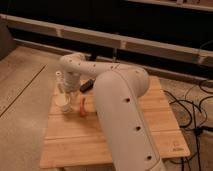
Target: Place the ceramic cup in the ceramic bowl
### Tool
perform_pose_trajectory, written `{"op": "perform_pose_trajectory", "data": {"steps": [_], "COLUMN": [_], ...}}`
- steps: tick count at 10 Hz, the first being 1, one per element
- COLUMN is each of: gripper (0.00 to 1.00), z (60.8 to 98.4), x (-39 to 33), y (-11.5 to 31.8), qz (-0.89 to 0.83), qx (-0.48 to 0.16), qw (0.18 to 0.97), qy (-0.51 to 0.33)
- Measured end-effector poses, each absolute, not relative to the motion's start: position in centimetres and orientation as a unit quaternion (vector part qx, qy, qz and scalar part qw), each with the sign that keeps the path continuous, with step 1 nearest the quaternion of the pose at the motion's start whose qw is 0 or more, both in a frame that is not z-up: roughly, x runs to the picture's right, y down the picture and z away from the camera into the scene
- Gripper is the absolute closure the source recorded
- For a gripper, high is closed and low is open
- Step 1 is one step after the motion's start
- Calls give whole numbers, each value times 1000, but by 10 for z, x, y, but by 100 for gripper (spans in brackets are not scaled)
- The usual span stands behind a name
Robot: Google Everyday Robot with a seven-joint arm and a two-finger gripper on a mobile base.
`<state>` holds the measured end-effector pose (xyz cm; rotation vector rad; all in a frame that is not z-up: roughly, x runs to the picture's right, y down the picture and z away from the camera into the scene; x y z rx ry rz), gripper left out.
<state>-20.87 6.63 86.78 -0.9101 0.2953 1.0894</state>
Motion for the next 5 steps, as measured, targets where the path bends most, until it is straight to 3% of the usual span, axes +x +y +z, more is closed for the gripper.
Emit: {"op": "perform_pose_trajectory", "data": {"steps": [1, 2, 4, 5], "gripper": [97, 100, 100, 100], "z": [869, 871, 864, 847], "x": [-209, -209, -204, -193], "y": [64, 60, 34, -2], "qz": [497, 498, 506, 518], "qx": [-419, -418, -396, -358], "qw": [748, 748, 757, 771], "qy": [134, 132, 116, 97]}}
